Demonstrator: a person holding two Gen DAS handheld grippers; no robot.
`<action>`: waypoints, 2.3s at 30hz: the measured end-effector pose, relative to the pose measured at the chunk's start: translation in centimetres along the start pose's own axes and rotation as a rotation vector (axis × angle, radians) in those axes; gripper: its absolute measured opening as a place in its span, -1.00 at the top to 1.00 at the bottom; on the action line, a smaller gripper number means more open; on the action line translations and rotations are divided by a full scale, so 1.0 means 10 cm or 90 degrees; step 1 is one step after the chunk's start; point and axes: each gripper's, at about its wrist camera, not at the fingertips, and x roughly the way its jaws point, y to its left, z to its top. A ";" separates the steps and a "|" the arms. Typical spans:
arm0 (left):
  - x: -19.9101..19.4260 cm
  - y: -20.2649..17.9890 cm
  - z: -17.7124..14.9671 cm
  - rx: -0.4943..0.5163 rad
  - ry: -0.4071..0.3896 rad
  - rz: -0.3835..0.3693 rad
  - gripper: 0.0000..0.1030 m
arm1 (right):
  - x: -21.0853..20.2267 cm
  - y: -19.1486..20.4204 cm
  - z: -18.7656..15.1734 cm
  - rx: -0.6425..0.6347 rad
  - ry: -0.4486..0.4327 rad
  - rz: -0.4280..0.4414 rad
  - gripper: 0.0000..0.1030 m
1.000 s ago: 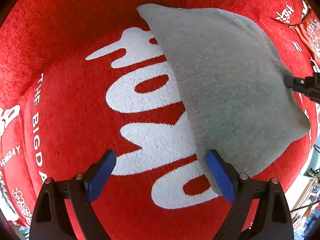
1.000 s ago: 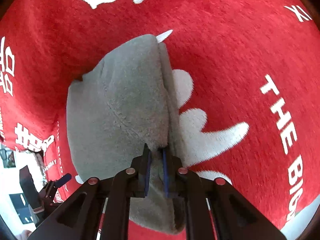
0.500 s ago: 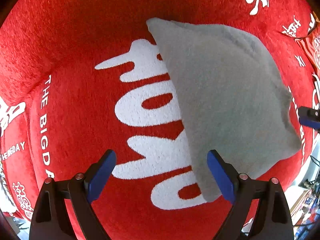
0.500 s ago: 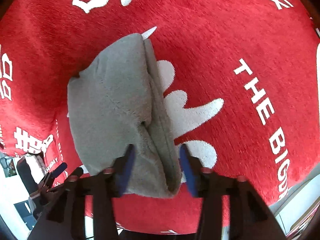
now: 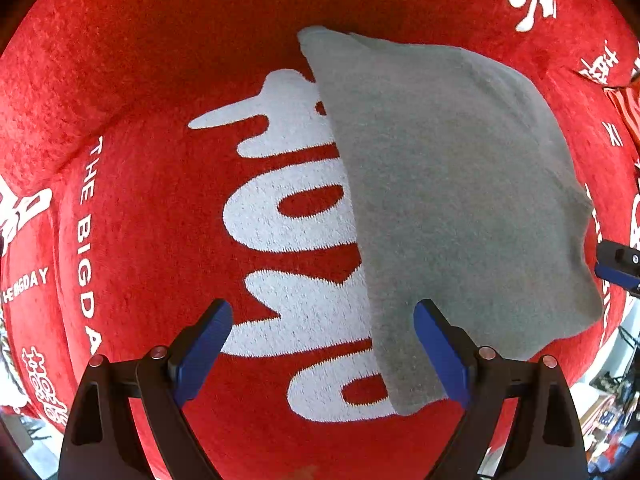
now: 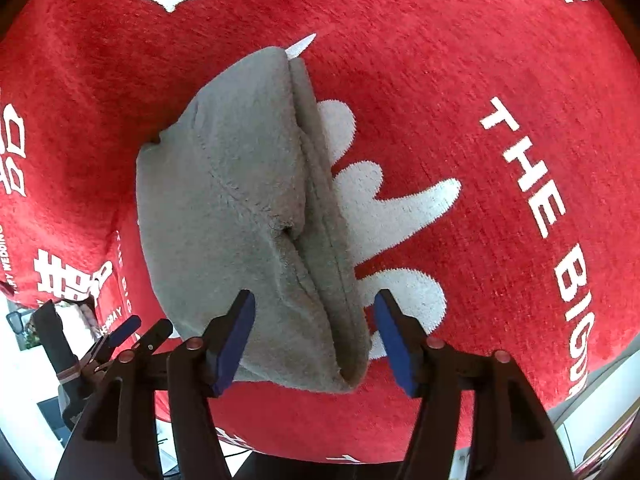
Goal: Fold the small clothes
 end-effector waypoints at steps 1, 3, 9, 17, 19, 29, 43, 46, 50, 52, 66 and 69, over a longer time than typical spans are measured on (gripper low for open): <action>0.01 0.00 0.01 -0.001 0.005 -0.002 -0.80 | -0.01 -0.02 0.00 0.000 -0.002 -0.001 -0.38; 0.01 -0.01 0.02 -0.001 0.010 -0.001 -0.85 | -0.04 -0.03 0.02 -0.002 -0.011 -0.003 -0.49; 0.00 -0.02 0.04 0.004 0.003 0.012 -1.00 | -0.04 -0.10 0.06 0.009 -0.015 0.011 -0.50; 0.06 0.18 0.18 -0.043 0.021 -0.030 -1.00 | -0.09 -0.17 0.17 0.003 -0.019 0.021 -0.51; 0.09 0.25 0.23 -0.065 0.036 -0.079 -1.00 | -0.09 -0.20 0.21 0.003 -0.020 0.026 -0.50; 0.15 0.35 0.53 -0.094 0.034 -0.112 -1.00 | -0.01 -0.33 0.39 0.029 -0.001 0.075 -0.51; 0.46 0.32 0.83 -0.122 0.059 -0.264 -1.00 | 0.29 -0.53 0.71 0.052 0.050 0.250 -0.51; 0.54 0.31 0.88 -0.112 0.064 -0.285 -1.00 | 0.38 -0.52 0.79 0.034 0.070 0.276 -0.51; 0.57 0.21 0.93 -0.086 0.060 -0.305 -1.00 | 0.47 -0.41 0.90 -0.006 0.097 0.314 -0.52; 0.59 0.03 0.99 -0.070 0.056 -0.306 -1.00 | 0.52 -0.32 0.94 -0.032 0.105 0.318 -0.55; 0.48 -0.06 0.92 -0.053 0.009 -0.268 -0.45 | 0.74 0.08 0.92 -0.080 0.125 0.275 0.22; 0.34 -0.02 0.87 -0.038 -0.012 -0.277 -0.01 | 0.67 0.06 0.86 -0.063 0.105 0.294 0.31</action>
